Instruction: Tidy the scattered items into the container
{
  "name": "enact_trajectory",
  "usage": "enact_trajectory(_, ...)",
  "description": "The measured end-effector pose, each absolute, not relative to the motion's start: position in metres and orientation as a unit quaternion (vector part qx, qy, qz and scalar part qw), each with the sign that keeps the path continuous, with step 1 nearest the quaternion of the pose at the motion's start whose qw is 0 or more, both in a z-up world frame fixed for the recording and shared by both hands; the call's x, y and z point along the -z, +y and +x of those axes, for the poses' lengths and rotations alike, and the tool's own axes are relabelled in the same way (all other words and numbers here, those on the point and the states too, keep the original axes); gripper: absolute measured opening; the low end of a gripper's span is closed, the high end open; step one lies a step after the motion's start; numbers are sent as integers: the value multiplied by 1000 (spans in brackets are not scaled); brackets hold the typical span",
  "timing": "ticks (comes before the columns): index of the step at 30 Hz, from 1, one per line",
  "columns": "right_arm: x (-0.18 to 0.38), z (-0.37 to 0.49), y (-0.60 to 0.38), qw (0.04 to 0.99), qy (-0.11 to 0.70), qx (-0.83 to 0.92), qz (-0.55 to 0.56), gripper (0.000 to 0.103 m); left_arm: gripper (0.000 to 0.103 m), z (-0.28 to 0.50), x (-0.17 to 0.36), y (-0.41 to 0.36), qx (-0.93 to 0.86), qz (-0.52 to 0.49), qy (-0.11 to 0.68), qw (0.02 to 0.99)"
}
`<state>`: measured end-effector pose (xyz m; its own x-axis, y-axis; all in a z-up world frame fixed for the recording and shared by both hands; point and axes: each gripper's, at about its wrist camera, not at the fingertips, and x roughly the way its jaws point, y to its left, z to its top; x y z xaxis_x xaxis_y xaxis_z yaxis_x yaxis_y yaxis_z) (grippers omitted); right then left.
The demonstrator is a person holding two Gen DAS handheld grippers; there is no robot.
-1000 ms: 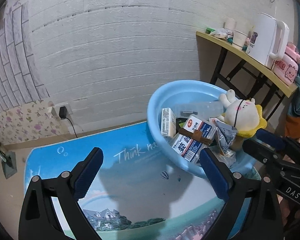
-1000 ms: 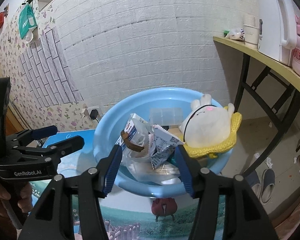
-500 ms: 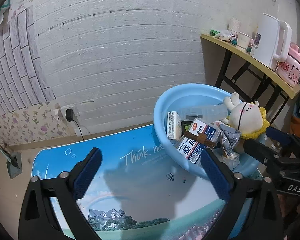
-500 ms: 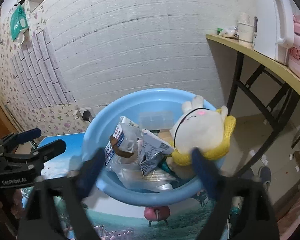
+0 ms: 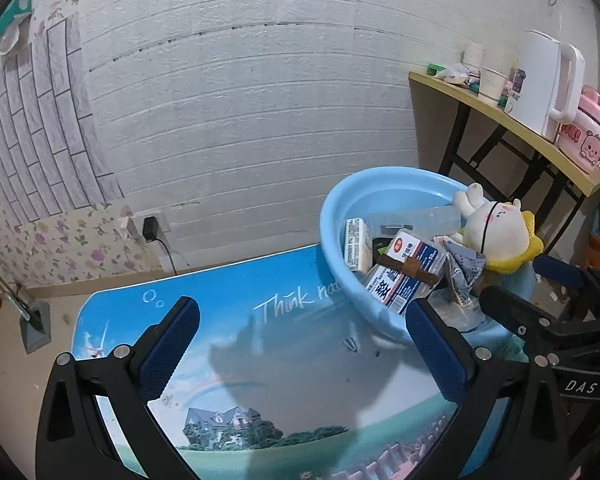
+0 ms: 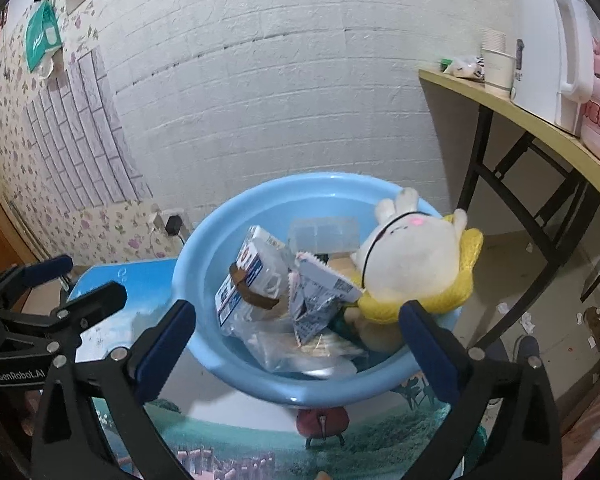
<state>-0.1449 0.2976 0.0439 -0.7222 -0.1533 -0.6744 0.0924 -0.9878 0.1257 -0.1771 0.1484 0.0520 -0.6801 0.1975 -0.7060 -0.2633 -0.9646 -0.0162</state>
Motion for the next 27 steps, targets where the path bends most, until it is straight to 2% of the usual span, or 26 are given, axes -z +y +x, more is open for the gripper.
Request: enact_trajectory(27,-66,-104,281,90,-20,940,328,103,103,-134,-58,114,-934,-347,25,88)
